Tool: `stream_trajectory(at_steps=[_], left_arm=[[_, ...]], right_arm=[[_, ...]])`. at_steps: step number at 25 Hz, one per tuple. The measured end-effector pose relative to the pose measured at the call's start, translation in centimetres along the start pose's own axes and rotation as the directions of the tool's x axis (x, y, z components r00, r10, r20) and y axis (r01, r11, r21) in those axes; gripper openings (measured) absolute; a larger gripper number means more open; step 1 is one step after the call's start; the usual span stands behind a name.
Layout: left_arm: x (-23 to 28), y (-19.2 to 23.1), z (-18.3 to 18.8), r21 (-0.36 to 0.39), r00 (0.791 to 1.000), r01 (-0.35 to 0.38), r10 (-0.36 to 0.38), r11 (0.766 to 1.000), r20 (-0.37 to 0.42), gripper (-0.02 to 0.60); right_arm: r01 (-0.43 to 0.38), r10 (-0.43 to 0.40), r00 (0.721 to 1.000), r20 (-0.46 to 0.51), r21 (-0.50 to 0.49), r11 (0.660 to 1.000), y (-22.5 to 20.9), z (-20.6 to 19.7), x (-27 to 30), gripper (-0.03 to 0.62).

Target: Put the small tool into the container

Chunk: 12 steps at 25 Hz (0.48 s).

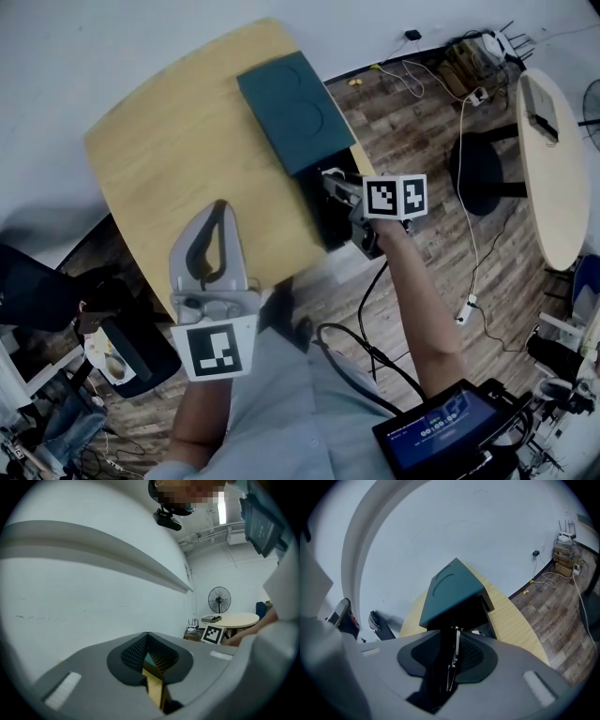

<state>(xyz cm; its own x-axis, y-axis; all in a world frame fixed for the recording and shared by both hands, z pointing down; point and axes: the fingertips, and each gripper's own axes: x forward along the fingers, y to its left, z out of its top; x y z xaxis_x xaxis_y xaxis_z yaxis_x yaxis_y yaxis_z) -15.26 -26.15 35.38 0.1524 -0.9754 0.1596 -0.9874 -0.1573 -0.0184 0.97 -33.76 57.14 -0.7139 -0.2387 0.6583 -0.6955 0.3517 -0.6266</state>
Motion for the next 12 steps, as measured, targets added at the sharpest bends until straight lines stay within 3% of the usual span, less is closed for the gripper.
stream_trajectory(at_steps=[7, 12], left_arm=[[0.21, -0.78, -0.05, 0.008, 1.0, 0.018, -0.018, 1.0, 0.006, 0.011], [-0.06, -0.6, -0.16, 0.019, 1.0, 0.01, -0.01, 1.0, -0.006, 0.011]], right_arm=[[0.013, -0.013, 1.0, 0.0, -0.041, 0.999, 0.02, -0.15, 0.32, 0.101], [-0.039, 0.038, 0.998, 0.05, 0.014, 0.999, 0.37, -0.05, 0.58, 0.107]])
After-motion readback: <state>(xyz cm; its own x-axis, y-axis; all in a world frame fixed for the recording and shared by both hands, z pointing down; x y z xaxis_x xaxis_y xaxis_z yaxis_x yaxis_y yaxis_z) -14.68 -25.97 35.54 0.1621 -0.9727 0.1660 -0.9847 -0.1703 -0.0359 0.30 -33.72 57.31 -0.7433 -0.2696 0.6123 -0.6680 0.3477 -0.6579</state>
